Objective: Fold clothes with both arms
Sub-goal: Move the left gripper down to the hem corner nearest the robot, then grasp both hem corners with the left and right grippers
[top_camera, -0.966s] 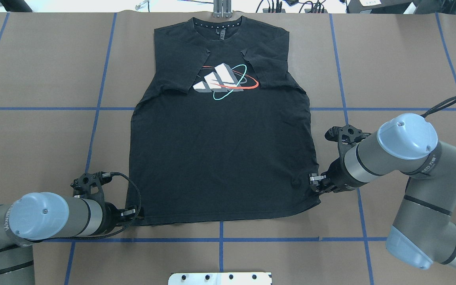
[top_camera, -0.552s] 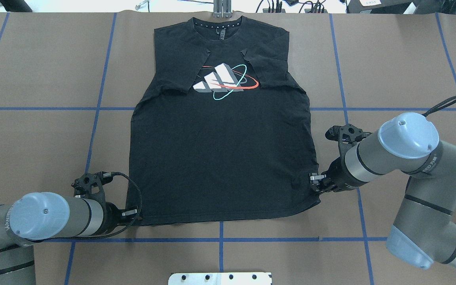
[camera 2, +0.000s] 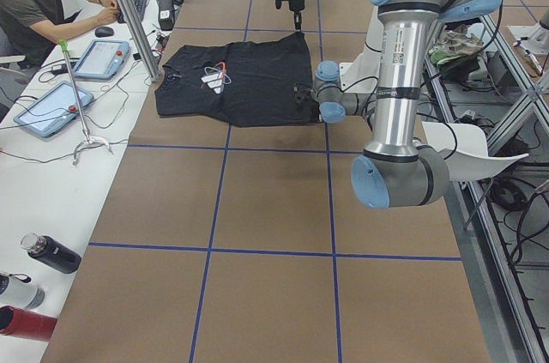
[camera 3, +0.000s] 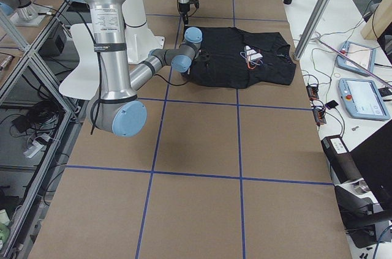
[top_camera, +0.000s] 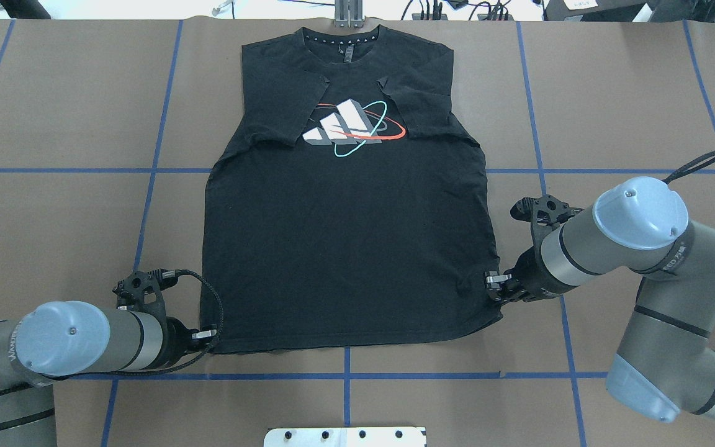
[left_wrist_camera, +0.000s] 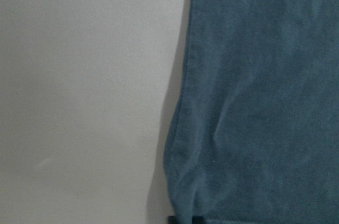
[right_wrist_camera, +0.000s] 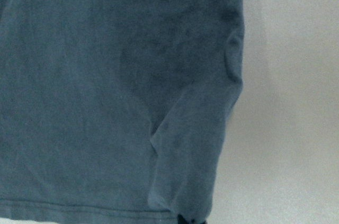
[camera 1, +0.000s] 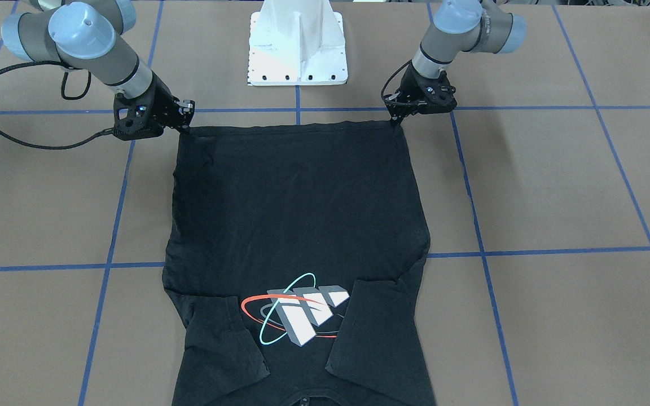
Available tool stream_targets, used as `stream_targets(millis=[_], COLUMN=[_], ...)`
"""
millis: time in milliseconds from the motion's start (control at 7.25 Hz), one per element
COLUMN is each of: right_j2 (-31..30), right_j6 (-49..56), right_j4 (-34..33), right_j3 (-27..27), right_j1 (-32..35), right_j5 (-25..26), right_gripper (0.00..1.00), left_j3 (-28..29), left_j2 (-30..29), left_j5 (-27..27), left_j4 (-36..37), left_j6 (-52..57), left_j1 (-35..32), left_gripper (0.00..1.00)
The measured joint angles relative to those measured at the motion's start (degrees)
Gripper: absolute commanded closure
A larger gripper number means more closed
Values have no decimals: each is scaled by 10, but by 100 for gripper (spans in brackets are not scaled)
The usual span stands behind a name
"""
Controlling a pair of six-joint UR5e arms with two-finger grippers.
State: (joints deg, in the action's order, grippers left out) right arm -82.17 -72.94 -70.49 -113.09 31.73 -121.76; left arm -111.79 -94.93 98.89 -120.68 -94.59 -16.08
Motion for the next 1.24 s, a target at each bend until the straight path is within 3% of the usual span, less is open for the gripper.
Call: stream_targets(millis=[276,690,1242], right_j2=[-2,-14,-63], right_j6=[-2,-3,-6], right_j4=[0,0,-1], right_j3=[-3,-22,-67], right_j1=[1,2,0], right_j5=[-12,-68,-180], right_gripper=[100,100,100], left_j3=[-5,-40,-125], left_j2=[3,15,68], left_j5=[1,18,38], left_j4=[0,0,-1], left_j6=[6,25,36], left_j1=[-1,-8,-7], left_gripper=[100,100,100])
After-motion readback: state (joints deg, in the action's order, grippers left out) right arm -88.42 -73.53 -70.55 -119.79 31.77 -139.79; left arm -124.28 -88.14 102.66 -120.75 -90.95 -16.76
